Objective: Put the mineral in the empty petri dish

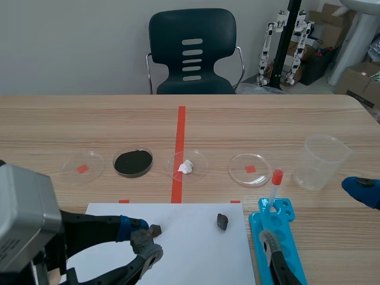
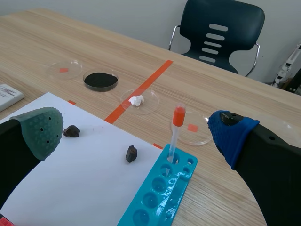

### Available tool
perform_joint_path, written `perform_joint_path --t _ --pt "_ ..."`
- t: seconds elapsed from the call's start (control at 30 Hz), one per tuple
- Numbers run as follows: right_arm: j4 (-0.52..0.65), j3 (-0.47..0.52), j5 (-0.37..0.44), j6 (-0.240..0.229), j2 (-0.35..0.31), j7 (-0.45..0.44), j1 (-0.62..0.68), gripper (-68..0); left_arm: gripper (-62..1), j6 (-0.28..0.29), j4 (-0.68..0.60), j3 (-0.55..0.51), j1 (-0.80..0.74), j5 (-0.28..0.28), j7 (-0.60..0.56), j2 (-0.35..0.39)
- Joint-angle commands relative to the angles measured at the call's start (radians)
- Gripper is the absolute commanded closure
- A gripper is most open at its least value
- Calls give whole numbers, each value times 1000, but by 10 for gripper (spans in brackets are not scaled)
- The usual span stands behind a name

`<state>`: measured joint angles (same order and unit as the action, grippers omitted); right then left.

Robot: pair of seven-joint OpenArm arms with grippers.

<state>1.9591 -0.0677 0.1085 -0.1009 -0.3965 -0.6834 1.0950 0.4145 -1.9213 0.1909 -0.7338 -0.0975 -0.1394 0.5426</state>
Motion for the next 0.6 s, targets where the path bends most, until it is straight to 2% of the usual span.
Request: perform_joint_path --t 0.0,0.17,0.33,0.57 --pt "9 1 7 0 -11 -14 2 -655 -70 -9 -7 -3 0 -10 -21 -10" --pt "9 1 7 0 -11 -14 2 -655 -70 -21 -7 -3 1 -10 -39 -10" --pt "9 1 7 0 -11 -14 2 -655 -70 -128 -6 -3 18 -10 -46 -16" --pt "9 1 7 0 -11 -14 2 -655 -70 -143 35 -3 169 -14 115 -56"
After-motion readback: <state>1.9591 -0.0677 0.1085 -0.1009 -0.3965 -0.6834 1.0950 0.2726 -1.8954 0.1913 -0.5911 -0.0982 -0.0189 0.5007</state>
